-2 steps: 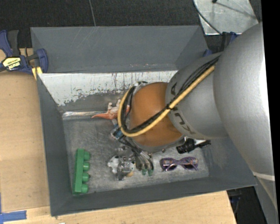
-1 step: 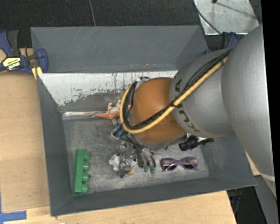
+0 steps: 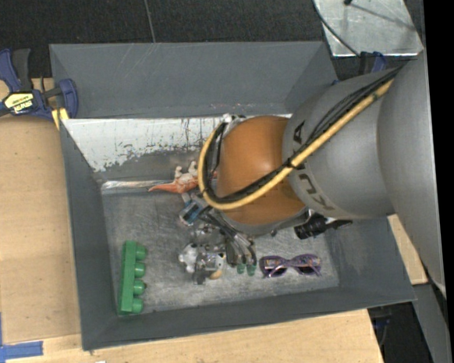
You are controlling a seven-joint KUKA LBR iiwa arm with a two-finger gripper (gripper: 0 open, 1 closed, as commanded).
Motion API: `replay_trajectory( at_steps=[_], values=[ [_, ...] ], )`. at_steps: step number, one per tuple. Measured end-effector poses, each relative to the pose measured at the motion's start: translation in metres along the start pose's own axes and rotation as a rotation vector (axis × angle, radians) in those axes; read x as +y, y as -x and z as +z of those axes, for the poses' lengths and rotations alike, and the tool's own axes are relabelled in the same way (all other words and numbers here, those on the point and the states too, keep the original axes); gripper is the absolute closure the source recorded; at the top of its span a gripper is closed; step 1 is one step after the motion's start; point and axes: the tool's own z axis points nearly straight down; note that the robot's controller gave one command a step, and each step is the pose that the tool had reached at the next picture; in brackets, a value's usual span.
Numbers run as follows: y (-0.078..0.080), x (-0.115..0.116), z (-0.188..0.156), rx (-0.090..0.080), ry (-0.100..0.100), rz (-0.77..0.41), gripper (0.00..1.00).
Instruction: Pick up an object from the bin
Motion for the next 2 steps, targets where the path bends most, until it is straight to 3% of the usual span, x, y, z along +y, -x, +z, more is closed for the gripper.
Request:
replay_trajectory(
  at_steps=[2],
  values=[
    [0.001,0.0,-0.04,-0.003,0.001,-0.001,1.0]
  ],
)
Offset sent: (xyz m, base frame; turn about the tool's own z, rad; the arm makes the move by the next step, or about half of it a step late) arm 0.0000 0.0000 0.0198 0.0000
